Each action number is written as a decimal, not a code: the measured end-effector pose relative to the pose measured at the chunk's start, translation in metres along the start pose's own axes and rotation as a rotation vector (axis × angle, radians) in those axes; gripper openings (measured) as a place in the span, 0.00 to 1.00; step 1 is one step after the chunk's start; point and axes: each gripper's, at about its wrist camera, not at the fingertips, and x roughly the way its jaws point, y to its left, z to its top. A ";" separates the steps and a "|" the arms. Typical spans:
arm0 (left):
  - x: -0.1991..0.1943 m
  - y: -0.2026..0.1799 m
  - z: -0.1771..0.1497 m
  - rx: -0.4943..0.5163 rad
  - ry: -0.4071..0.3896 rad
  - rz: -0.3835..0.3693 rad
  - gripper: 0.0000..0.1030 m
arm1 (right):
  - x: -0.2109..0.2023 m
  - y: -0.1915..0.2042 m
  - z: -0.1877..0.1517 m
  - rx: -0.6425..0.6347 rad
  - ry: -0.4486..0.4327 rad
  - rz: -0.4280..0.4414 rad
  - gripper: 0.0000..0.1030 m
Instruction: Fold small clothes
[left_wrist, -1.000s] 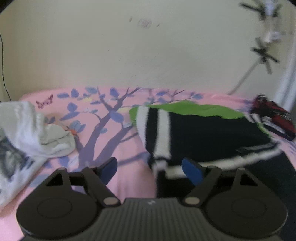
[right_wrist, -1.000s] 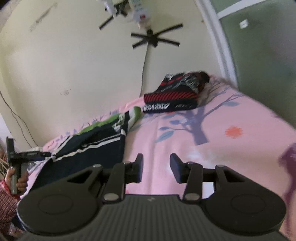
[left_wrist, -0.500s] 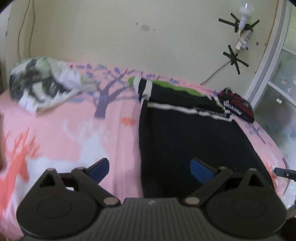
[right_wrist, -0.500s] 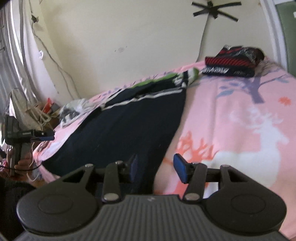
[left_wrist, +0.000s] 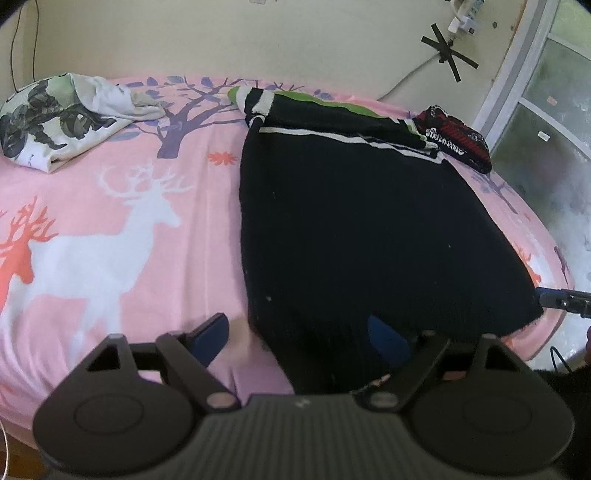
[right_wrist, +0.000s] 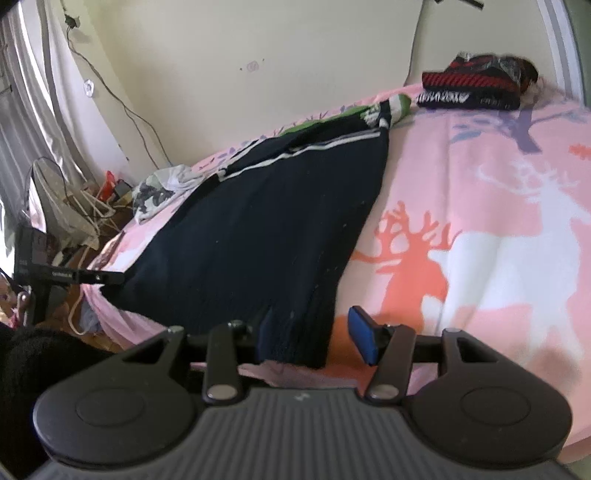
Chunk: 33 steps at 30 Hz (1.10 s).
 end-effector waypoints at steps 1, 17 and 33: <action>0.000 -0.001 -0.002 0.005 0.007 0.003 0.78 | 0.002 0.000 0.000 0.009 0.004 0.016 0.51; -0.022 0.022 0.059 -0.196 -0.127 -0.150 0.13 | 0.010 -0.017 0.063 0.044 -0.129 0.165 0.13; 0.084 0.038 0.162 -0.250 -0.211 0.036 0.55 | 0.117 -0.070 0.162 0.057 -0.238 -0.115 0.64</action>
